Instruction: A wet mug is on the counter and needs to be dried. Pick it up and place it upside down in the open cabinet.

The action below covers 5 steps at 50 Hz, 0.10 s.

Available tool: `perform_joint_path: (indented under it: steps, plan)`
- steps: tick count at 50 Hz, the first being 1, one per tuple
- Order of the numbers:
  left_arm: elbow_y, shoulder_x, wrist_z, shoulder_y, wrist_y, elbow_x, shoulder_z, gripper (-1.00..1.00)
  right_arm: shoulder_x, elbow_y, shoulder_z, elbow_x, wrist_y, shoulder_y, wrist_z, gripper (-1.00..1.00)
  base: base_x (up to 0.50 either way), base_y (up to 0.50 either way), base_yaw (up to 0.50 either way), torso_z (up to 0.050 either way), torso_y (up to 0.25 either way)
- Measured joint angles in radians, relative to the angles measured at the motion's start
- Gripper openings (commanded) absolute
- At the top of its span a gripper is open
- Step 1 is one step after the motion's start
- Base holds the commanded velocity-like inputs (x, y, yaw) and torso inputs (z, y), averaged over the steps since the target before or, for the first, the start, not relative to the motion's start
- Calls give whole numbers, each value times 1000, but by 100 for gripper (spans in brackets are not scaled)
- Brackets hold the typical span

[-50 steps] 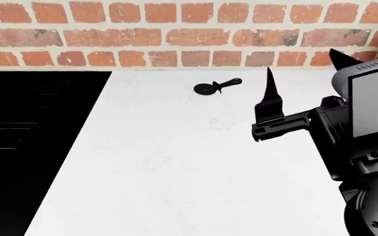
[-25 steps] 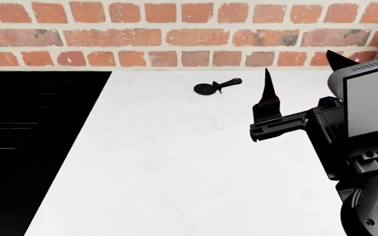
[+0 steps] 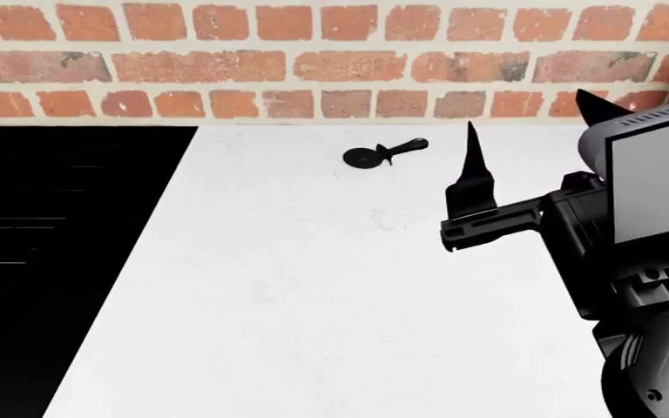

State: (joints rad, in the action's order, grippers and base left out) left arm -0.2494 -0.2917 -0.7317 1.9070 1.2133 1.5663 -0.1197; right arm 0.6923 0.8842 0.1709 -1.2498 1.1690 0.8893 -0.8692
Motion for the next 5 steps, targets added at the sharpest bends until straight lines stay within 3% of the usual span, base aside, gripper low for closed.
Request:
perform_joint_path:
  steps: [5]
  plan:
    - [-21, -4, -41, -12, 3, 58, 8, 100, 0, -2, 4, -4, 0, 6, -3, 100, 0, 0, 0, 0, 0]
